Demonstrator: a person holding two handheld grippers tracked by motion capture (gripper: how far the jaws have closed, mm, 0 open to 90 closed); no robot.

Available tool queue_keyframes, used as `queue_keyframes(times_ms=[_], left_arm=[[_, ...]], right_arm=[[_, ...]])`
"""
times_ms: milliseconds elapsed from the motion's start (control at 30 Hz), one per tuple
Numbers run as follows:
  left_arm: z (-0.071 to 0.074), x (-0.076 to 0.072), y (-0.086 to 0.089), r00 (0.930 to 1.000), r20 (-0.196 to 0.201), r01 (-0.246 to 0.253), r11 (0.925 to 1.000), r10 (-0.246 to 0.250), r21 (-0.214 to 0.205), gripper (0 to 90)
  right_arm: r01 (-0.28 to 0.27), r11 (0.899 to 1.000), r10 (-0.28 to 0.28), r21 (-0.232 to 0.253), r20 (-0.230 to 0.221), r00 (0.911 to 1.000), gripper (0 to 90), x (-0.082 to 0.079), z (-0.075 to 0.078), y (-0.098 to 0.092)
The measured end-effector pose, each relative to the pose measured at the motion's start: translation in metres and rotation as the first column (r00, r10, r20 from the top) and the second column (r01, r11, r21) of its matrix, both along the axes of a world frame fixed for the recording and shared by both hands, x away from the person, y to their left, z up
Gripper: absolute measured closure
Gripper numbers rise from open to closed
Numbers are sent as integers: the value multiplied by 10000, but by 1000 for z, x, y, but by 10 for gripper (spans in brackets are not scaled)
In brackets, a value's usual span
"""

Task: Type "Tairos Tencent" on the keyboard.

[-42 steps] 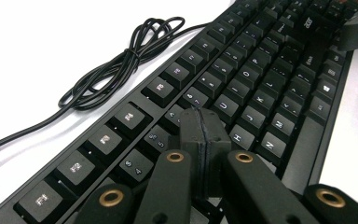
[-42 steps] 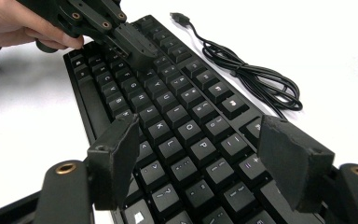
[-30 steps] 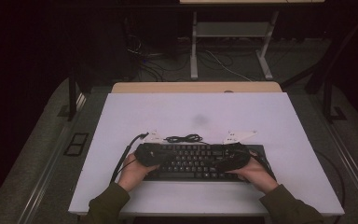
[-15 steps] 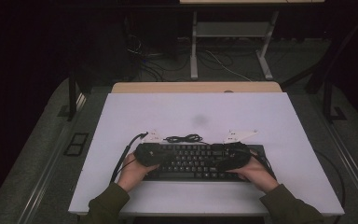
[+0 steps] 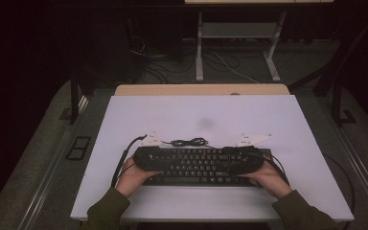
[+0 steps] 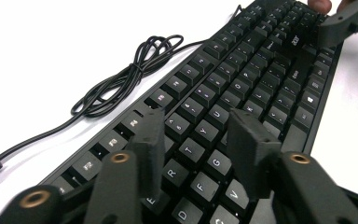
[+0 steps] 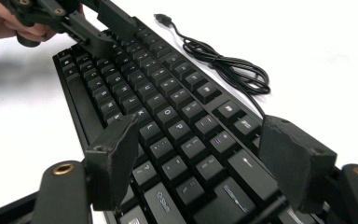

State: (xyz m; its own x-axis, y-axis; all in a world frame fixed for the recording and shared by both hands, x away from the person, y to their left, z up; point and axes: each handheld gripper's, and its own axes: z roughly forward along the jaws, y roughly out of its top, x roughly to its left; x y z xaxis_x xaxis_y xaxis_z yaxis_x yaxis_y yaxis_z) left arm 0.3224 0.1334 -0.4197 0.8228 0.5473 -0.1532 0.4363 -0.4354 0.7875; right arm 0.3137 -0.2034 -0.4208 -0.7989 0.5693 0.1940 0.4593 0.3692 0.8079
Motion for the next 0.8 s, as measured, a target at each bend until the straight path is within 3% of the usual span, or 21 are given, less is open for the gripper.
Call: queue_keyframes(times_ms=[267,800], left_arm=[[3,-5,6,9993,343,-112,9999,114,-62,390],[7,-26,22,9961,789,-346,9980,387,-530,180]], right_arm=[[235,9997,-236,75,214,9995,261,-5,2,-14],[646,9977,-657,218,563,9962,203,-18,0,-37]])
